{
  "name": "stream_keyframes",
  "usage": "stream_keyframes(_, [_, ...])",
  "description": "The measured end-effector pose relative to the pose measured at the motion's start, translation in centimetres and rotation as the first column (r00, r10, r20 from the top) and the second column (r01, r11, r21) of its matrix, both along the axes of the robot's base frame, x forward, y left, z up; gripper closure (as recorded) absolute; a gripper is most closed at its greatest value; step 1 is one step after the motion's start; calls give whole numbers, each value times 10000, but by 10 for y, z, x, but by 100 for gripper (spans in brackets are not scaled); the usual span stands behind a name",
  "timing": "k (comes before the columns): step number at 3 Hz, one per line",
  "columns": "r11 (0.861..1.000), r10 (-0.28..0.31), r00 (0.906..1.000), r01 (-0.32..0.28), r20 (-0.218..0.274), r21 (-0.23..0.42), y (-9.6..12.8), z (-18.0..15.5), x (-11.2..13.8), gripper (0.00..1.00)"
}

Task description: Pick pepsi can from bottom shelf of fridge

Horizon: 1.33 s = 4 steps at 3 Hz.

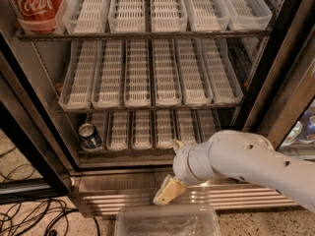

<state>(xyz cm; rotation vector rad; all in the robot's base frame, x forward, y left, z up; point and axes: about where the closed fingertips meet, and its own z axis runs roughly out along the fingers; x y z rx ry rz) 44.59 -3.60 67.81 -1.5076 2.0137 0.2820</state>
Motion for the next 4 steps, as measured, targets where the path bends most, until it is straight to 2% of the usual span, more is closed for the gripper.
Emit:
stream_keyframes(1, [9964, -228, 9955, 150, 924, 839, 22, -14, 30, 0])
stream_keyframes(2, [9845, -378, 9862, 90, 1614, 1752, 45, -26, 58, 0])
stream_keyframes(3, [9830, -409, 9854, 100, 1654, 1834, 49, -28, 55, 0])
stream_keyframes(4, [9670, -470, 9890, 98, 1403, 2545, 80, -57, 37, 0])
